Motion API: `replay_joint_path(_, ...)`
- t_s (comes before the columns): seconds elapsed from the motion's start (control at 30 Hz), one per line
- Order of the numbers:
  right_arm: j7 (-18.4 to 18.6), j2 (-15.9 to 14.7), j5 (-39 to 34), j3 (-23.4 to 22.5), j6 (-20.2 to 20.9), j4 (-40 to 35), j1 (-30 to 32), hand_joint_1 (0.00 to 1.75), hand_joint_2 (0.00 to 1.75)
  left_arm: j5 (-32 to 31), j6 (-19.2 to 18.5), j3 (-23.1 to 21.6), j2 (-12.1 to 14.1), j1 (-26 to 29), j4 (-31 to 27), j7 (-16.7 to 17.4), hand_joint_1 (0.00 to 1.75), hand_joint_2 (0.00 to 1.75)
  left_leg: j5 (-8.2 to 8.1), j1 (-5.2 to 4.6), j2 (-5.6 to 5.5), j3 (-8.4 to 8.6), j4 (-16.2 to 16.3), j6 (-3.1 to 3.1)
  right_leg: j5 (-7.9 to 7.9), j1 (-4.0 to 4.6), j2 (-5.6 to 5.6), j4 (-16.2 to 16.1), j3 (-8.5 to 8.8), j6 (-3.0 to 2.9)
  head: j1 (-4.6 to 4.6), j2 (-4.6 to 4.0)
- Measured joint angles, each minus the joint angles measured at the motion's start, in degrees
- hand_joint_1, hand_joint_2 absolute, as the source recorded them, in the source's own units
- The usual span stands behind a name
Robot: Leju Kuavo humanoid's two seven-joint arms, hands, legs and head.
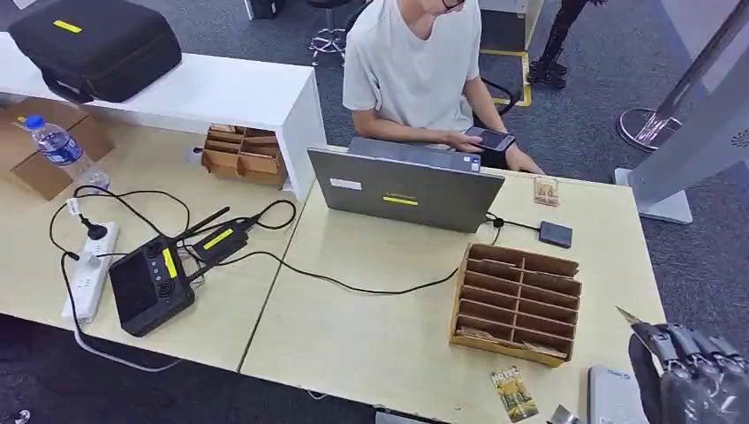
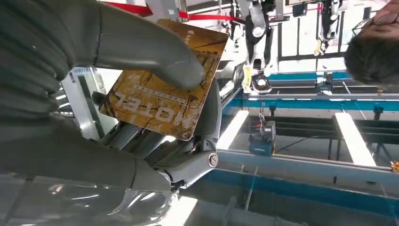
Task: Pass the card to the sensor for recognition and then transmit it.
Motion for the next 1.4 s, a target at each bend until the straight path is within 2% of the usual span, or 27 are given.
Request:
replay_joint_path(0.27, 0.0, 0.1, -0.4, -1.8, -0.3, -1.7, 5.1, 1.75, 1.75, 0.7, 0.1, 0.6, 0.0, 0.0, 0.0, 0.2, 0.0, 1.75, 0.0, 0.0, 0.06, 0.03, 0.0, 0.0, 0.0, 0.0, 0.08, 0.0, 0.03, 0.0, 0.02, 0.0)
replay_joint_path(0.73, 0.1, 0.5, -0.5, -2.5, 0.3, -1.0, 6.5, 1.75, 1.75, 0.7, 0.2, 0.9, -0.1, 0.0, 0.0, 0.6, 0.0, 1.75, 0.0, 0.0, 0.14, 0.05, 0.0, 0.0, 0.0, 0.0, 0.14, 0.0, 0.02, 0.0, 0.0, 0.0)
replay_joint_path(1.1, 0.0, 4.3, -1.9, -3.0, 0.3, 12.1, 5.8, 1.75, 1.75, 0.7, 0.3, 1.0, -0.2, 0.0, 0.0, 0.9, 0.0, 1.75, 0.0, 0.0, 0.14, 0.05, 0.0, 0.0, 0.0, 0.0, 0.14, 0.0, 0.02, 0.0, 0.0, 0.0)
replay_joint_path(1.4, -1.8, 6.8, -3.0, -7.3, 0.4, 20.3, 5.1, 1.75, 1.75, 0.9, 0.4, 1.0, -0.2, 0.0, 0.0, 1.9, 0.0, 1.75, 0.0, 0.0, 0.15, 0.04, 0.0, 0.0, 0.0, 0.0, 0.14, 0.0, 0.02, 0.0, 0.0, 0.0)
